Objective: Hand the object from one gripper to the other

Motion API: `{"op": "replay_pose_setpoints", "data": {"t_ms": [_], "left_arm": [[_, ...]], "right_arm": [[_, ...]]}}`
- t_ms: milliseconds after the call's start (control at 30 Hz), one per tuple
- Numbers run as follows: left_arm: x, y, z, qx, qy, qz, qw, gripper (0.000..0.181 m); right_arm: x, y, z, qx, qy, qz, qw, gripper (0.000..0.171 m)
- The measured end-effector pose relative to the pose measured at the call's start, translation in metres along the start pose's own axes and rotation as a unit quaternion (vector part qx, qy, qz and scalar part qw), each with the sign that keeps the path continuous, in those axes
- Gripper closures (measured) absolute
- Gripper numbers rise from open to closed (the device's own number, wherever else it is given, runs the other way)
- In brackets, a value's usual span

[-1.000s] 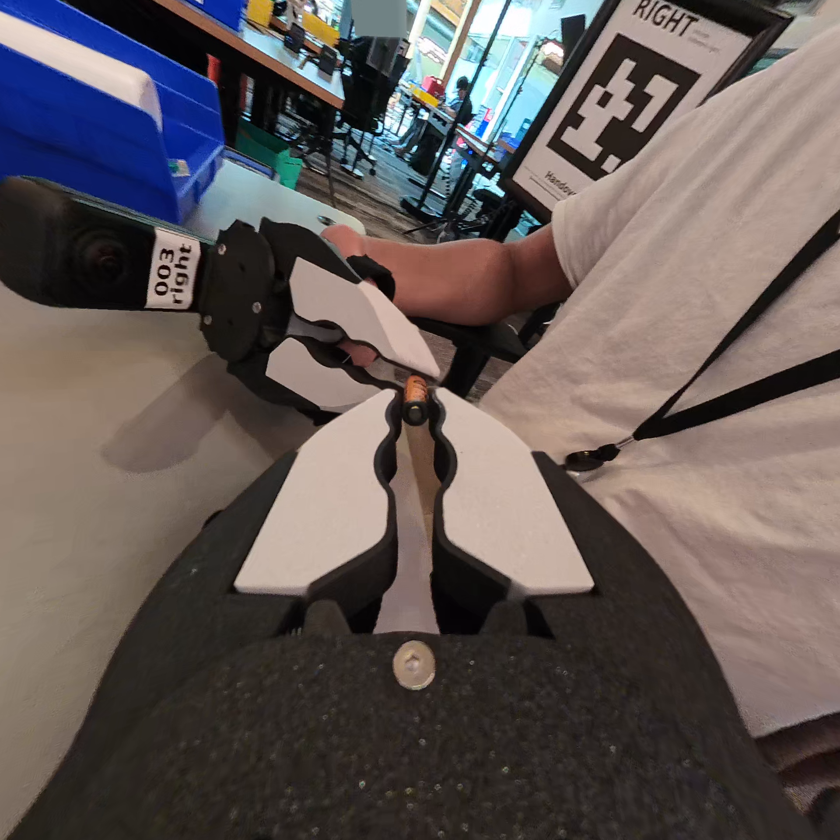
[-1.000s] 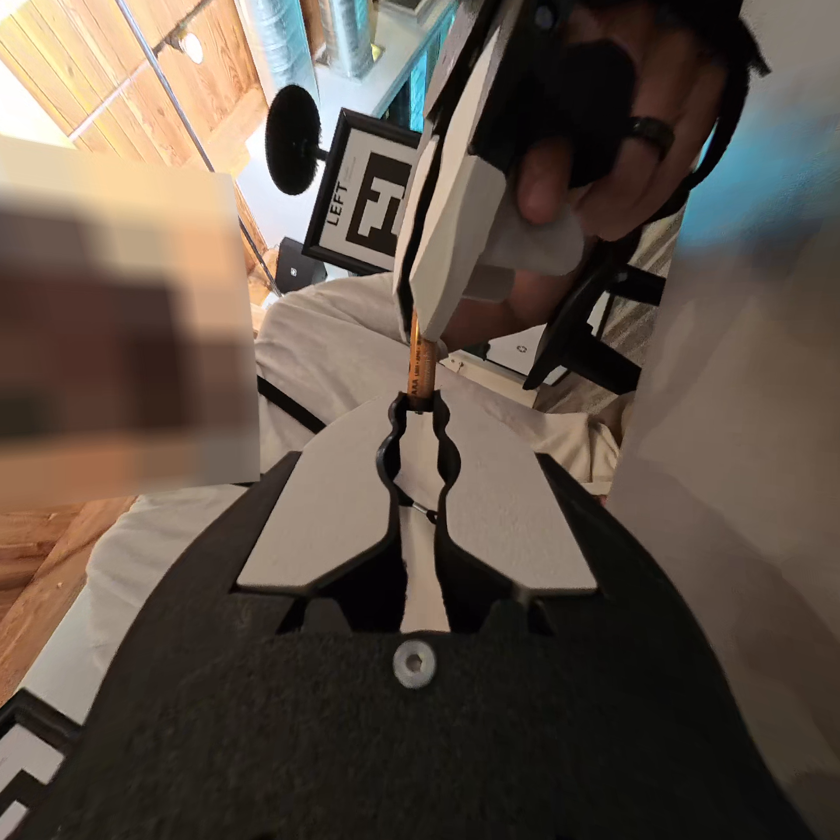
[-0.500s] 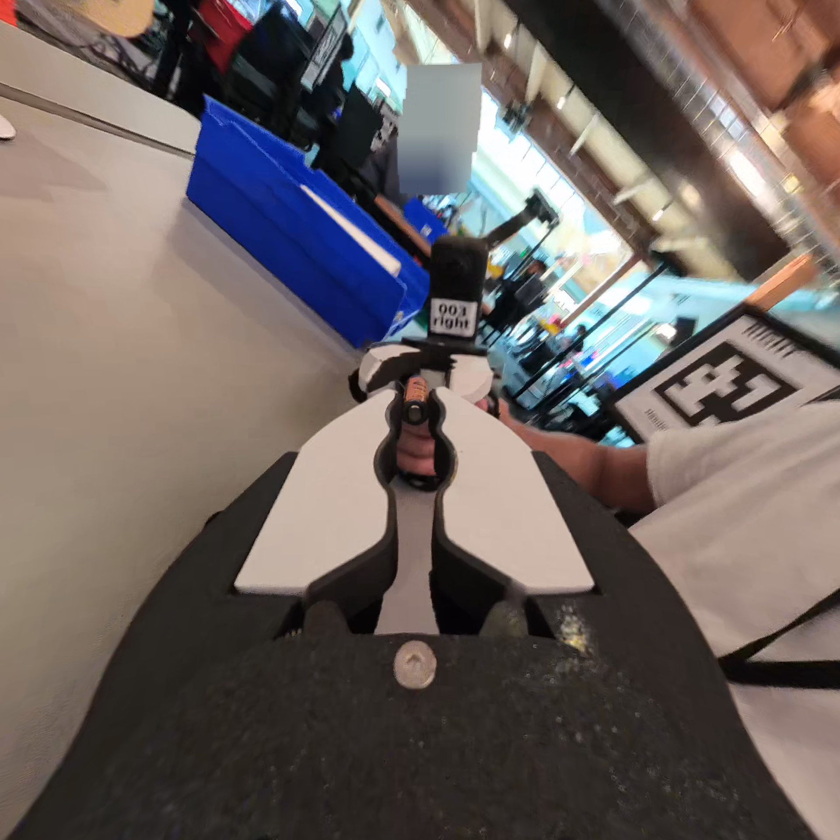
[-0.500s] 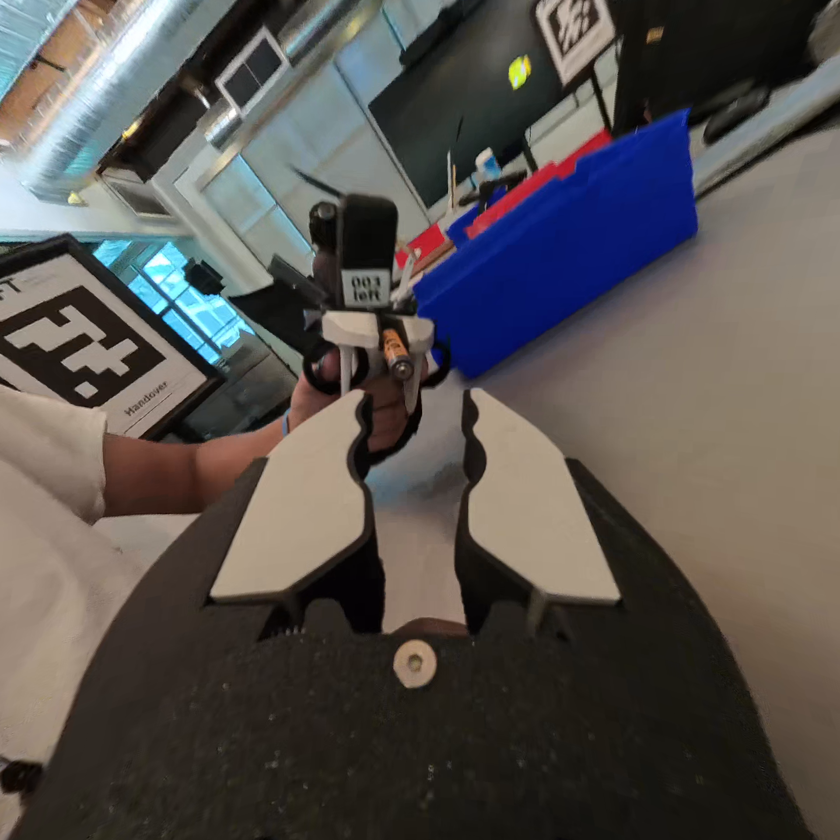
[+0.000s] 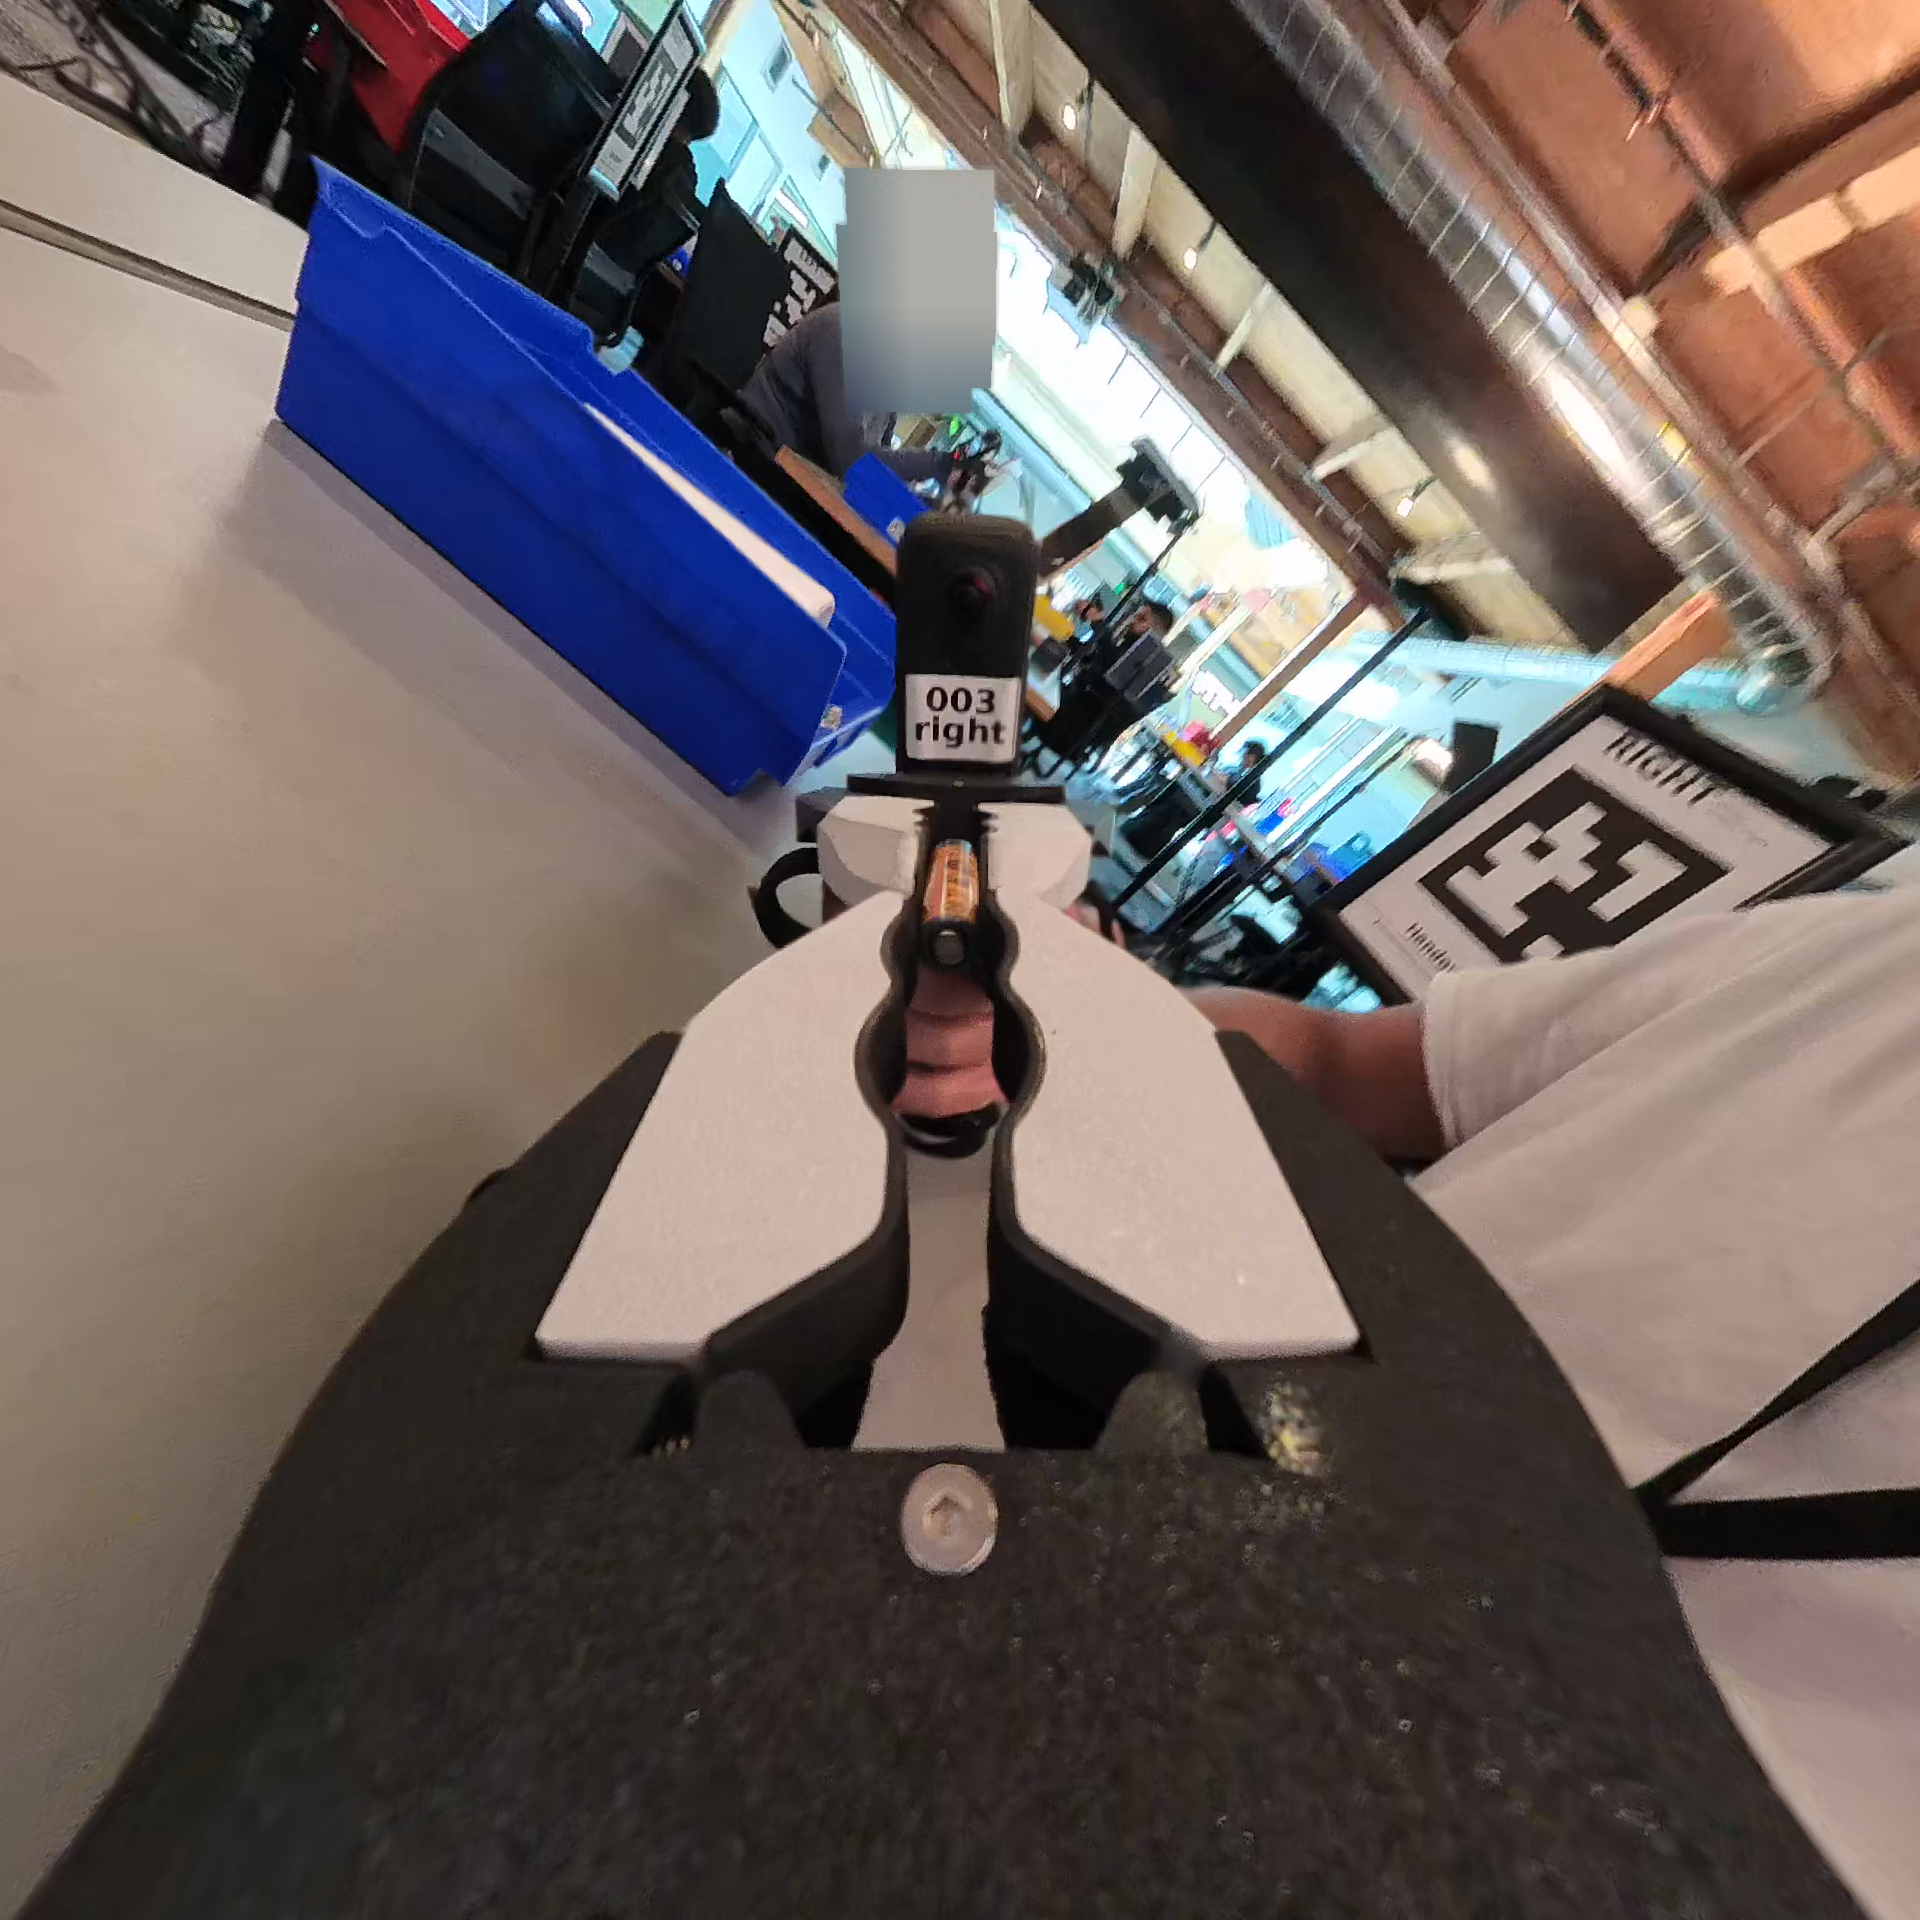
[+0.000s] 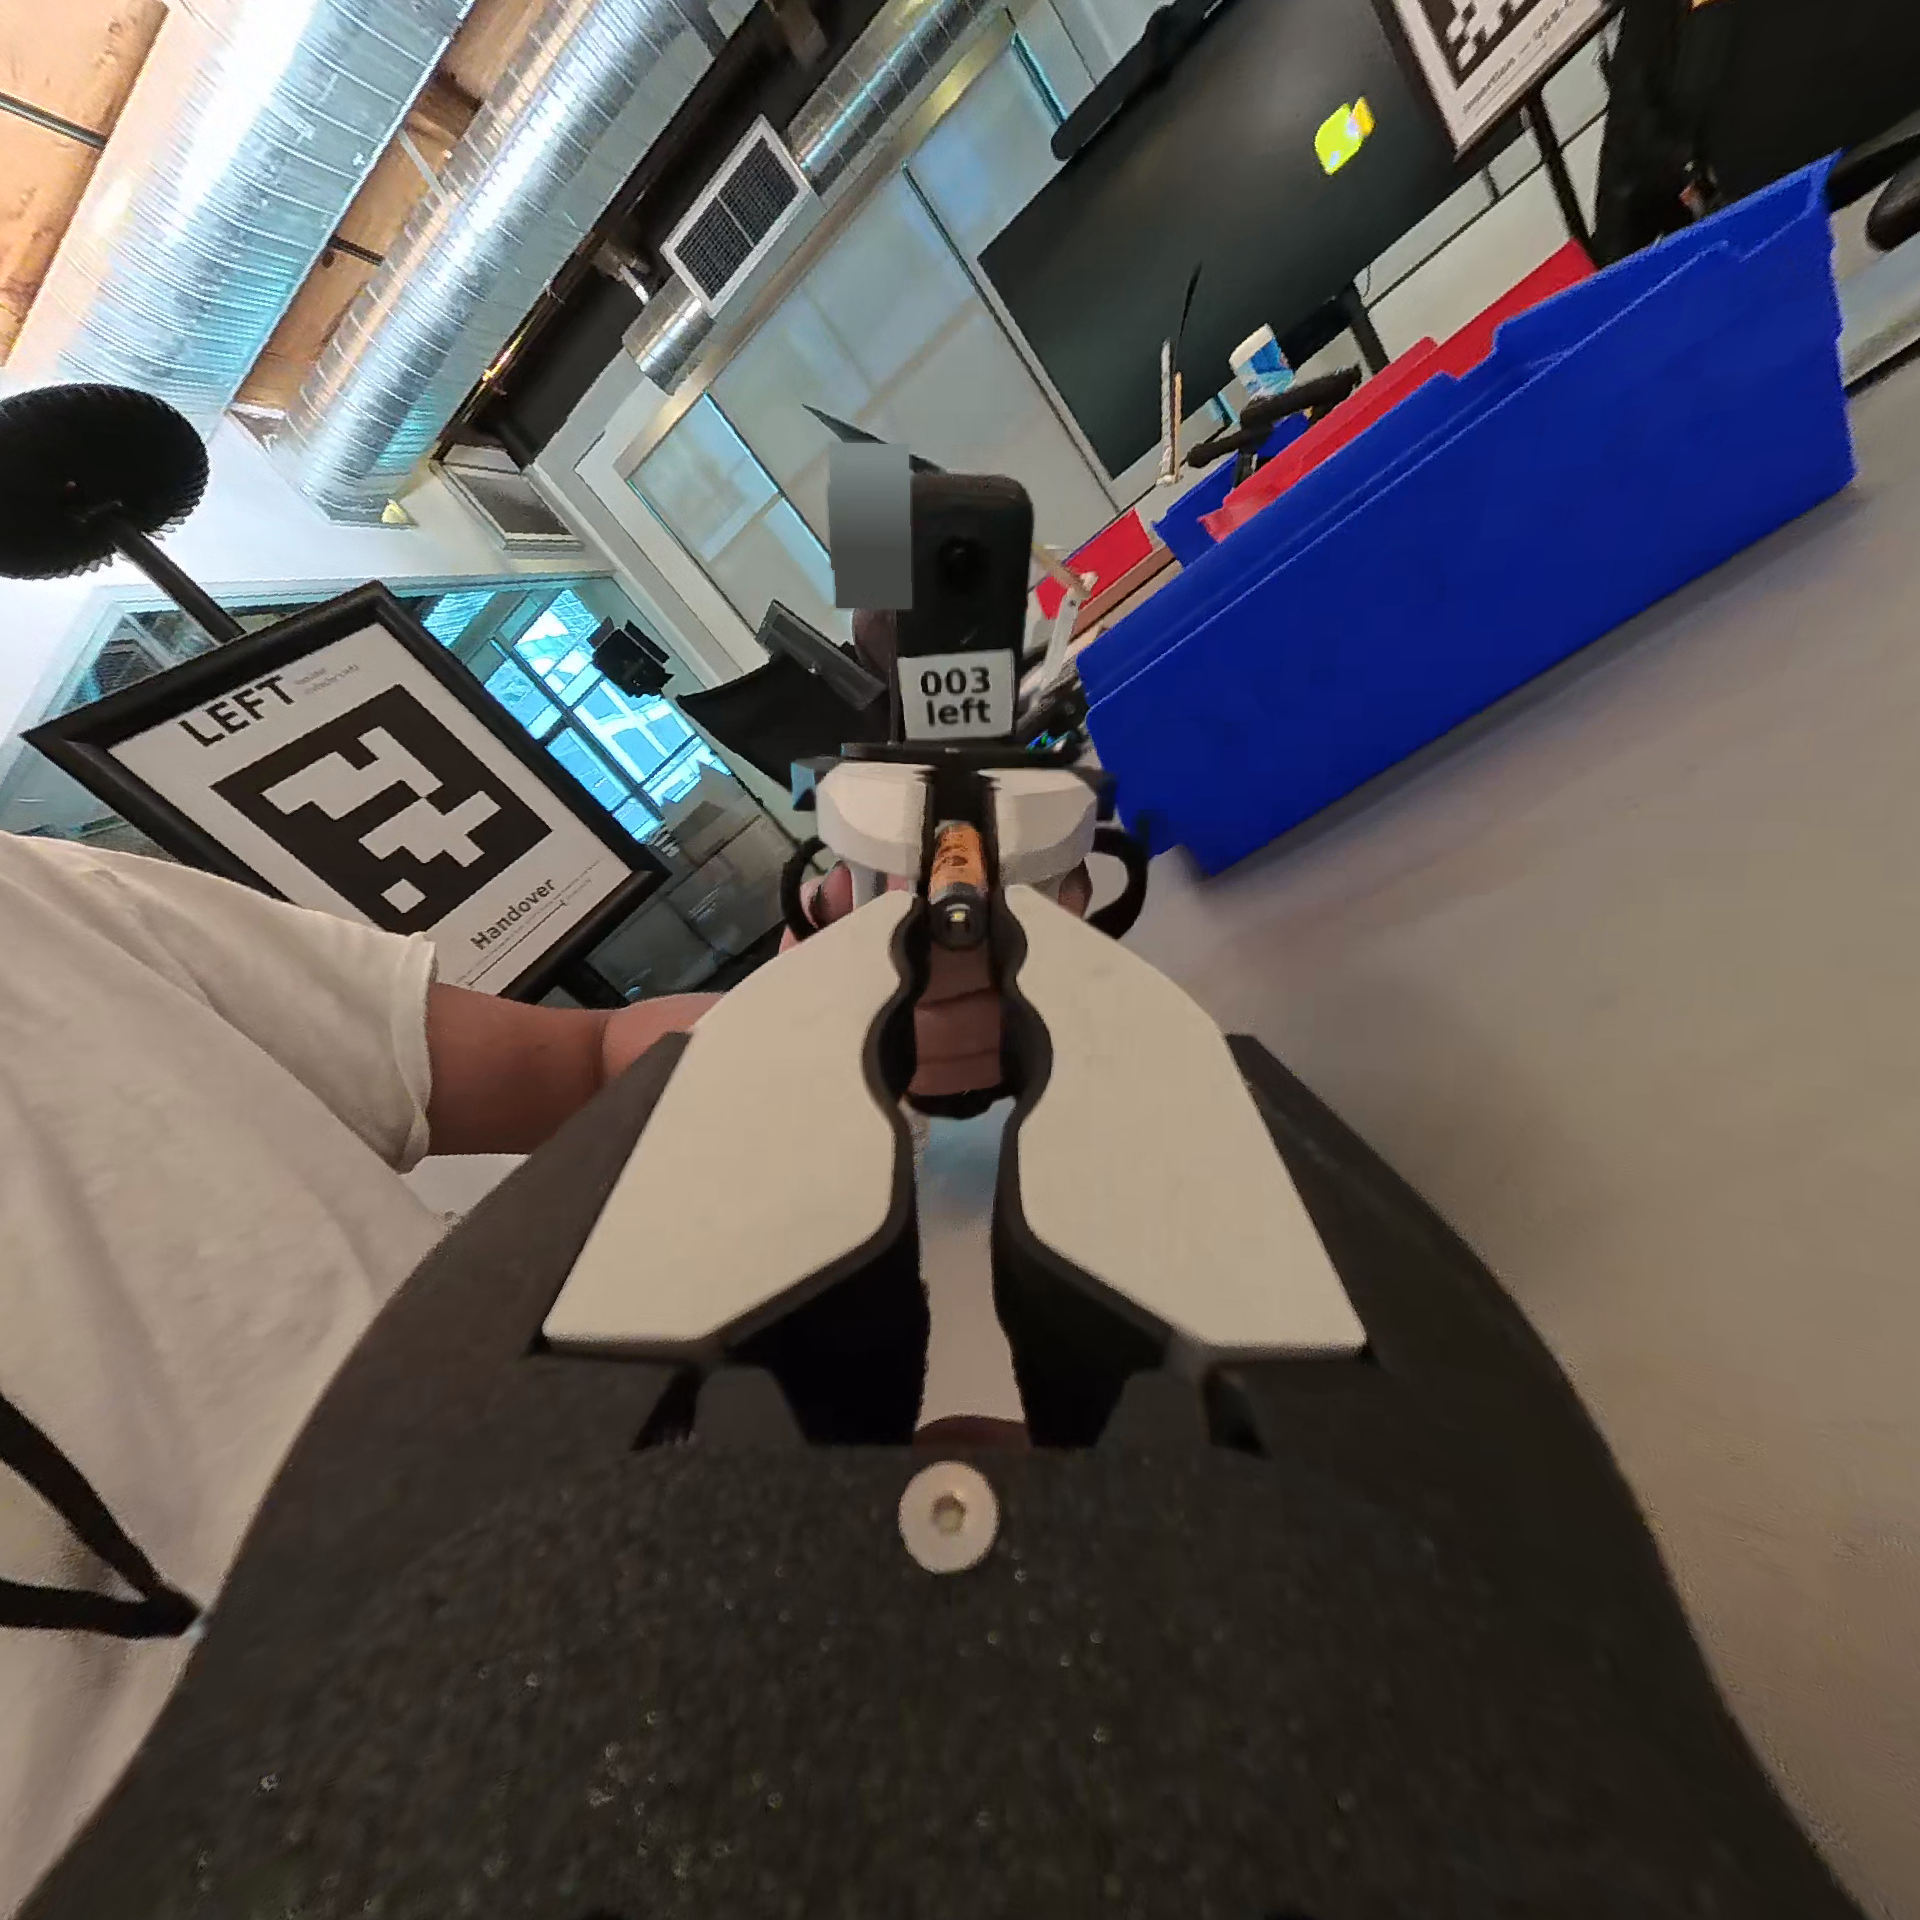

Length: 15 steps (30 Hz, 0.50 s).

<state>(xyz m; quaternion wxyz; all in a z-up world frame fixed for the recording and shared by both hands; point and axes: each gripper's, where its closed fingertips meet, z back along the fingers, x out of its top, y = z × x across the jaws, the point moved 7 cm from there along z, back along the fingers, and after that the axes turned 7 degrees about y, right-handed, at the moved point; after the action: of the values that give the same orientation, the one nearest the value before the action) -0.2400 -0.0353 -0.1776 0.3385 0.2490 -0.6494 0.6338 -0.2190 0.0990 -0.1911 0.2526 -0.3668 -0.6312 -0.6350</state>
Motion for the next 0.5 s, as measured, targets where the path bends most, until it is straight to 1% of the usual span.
{"op": "replay_pose_setpoints", "data": {"t_ms": [67,167,233,300,367,433,500], "left_arm": [[-0.002,-0.002,-0.001,0.019,0.029,-0.040,0.999,0.171],[-0.004,-0.004,0.002,0.074,0.076,-0.133,0.985,0.151],[-0.007,-0.011,0.004,0.079,0.115,-0.196,0.971,0.139],[-0.014,-0.020,0.003,0.050,0.149,-0.236,0.959,0.130],[-0.026,-0.028,-0.002,0.010,0.186,-0.252,0.950,0.121],[-0.038,-0.036,-0.010,-0.029,0.218,-0.250,0.943,0.121],[-0.047,-0.040,-0.017,-0.041,0.239,-0.257,0.935,0.121]], "right_arm": [[-0.001,-0.001,0.002,0.010,0.014,-0.016,1.000,0.161],[-0.001,-0.002,0.006,0.016,0.046,-0.031,0.998,0.161],[-0.007,-0.005,0.007,0.028,0.101,-0.060,0.993,0.161],[-0.019,-0.007,0.006,0.065,0.167,-0.120,0.976,0.161],[-0.029,-0.006,0.004,0.118,0.212,-0.182,0.953,0.161],[-0.040,-0.002,0.002,0.174,0.251,-0.233,0.923,0.161],[-0.049,0.003,0.001,0.209,0.283,-0.252,0.902,0.161]]}}
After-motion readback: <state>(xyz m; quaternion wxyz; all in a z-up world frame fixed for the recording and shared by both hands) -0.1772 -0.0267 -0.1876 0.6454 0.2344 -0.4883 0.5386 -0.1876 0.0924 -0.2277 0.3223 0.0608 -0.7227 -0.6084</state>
